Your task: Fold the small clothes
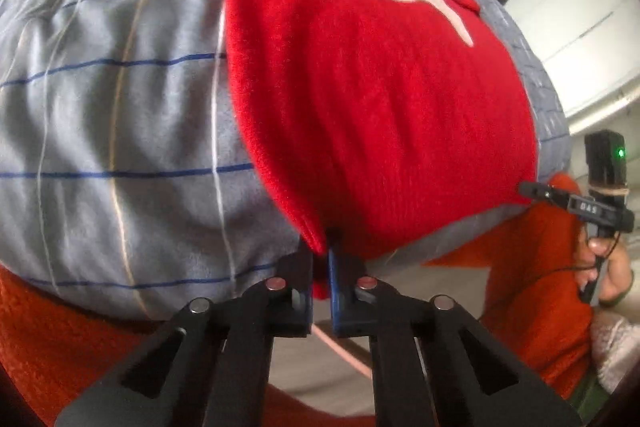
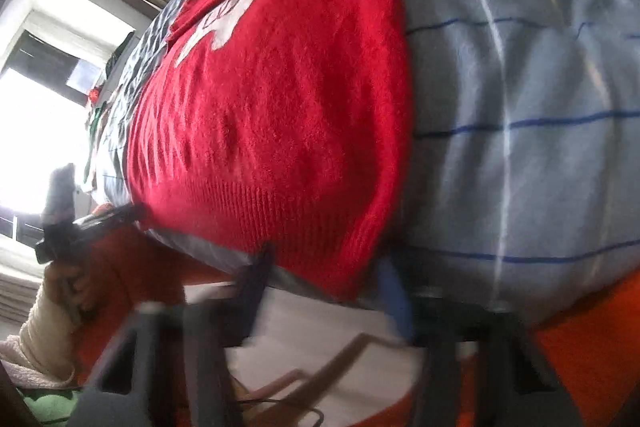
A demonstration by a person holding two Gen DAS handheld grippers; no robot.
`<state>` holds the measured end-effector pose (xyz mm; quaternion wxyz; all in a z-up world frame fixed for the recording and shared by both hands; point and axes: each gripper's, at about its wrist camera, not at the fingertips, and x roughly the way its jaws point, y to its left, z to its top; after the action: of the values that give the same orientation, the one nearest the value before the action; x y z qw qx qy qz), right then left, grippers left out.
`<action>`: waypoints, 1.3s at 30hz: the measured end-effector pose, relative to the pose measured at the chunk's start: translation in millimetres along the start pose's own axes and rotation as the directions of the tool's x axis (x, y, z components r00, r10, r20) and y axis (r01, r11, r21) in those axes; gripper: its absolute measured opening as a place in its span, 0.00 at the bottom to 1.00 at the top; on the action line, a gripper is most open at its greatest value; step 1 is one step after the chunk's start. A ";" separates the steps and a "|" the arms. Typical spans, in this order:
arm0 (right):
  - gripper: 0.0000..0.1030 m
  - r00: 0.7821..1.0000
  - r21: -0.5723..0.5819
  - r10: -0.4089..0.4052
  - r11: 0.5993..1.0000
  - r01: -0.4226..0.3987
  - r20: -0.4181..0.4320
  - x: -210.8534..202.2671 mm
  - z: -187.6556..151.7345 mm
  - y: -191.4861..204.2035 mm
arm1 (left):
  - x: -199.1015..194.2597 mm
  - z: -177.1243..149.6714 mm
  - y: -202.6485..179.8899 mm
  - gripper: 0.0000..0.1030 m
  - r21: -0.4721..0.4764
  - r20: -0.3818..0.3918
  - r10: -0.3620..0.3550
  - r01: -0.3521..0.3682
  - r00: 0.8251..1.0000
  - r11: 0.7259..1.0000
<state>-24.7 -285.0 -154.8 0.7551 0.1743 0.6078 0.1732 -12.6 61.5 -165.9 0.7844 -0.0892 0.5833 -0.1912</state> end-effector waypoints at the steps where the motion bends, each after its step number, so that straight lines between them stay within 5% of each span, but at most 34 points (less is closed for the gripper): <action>1: 0.04 1.000 -0.001 0.000 1.000 0.000 0.010 -4.1 0.9 0.5 | -3.5 -2.3 -0.5 0.03 -0.007 0.007 -0.007 0.007 1.000 1.000; 4: 0.04 0.998 0.019 0.010 1.000 -0.012 0.059 -25.1 -0.5 -1.0 | -23.0 -6.9 2.2 0.02 -0.049 0.074 -0.077 0.081 0.994 0.996; 8: 0.04 0.984 0.045 0.080 0.995 -0.088 0.156 -52.5 4.4 -3.5 | -55.3 1.2 0.4 0.02 -0.071 0.194 -0.169 0.186 0.966 0.980; 13: 0.04 0.942 0.017 0.117 0.991 -0.129 0.314 -74.9 44.2 3.7 | -80.7 62.9 2.6 0.02 -0.051 0.313 -0.210 0.237 0.926 0.970; 17: 0.04 0.913 -0.025 0.100 0.995 -0.098 0.396 -75.1 112.6 6.4 | -73.6 151.8 14.8 0.02 -0.038 0.393 -0.177 0.208 0.902 0.977; 22: 0.04 0.881 -0.011 0.072 0.997 -0.075 0.467 -57.7 211.1 1.5 | -40.9 248.5 33.6 0.02 -0.101 0.404 -0.107 0.160 0.909 0.982; 25: 0.04 0.880 0.013 0.025 0.999 -0.035 0.474 -38.4 274.8 -3.5 | -20.3 293.5 40.5 0.04 -0.128 0.408 -0.043 0.103 0.912 0.986; 26: 0.04 0.881 0.017 0.023 0.999 -0.035 0.472 -31.5 290.4 -4.6 | -9.9 308.6 44.4 0.09 -0.156 0.403 0.009 0.058 0.915 0.986; 28: 0.09 0.890 0.047 -0.010 0.999 -0.013 0.455 -13.7 325.1 -9.1 | 3.2 330.4 59.7 0.42 -0.279 0.383 0.159 -0.050 0.910 0.959; 29: 0.15 0.888 0.093 -0.036 0.996 -0.008 0.458 -6.9 339.0 -14.5 | 5.0 331.2 67.5 0.68 -0.328 0.367 0.206 -0.081 0.907 0.941; 31: 0.49 0.878 0.173 -0.056 0.984 -0.030 0.476 -5.0 346.7 -25.8 | -1.4 323.3 80.8 0.73 -0.380 0.399 0.222 -0.060 0.889 0.923; 34: 0.49 0.866 0.153 -0.042 0.987 -0.040 0.499 -17.3 334.7 -23.4 | -9.1 301.1 83.2 0.75 -0.319 0.397 0.207 -0.077 0.894 0.944; 39: 0.49 0.918 -0.160 0.081 0.987 -0.019 0.388 -21.4 282.7 20.4 | 0.9 243.7 49.6 0.94 -0.102 0.354 0.171 -0.144 0.920 0.984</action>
<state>246.6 -292.0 -70.1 0.8681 0.1623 0.4242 0.2002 228.7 86.1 -110.7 0.8871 -0.1046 0.4413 -0.0860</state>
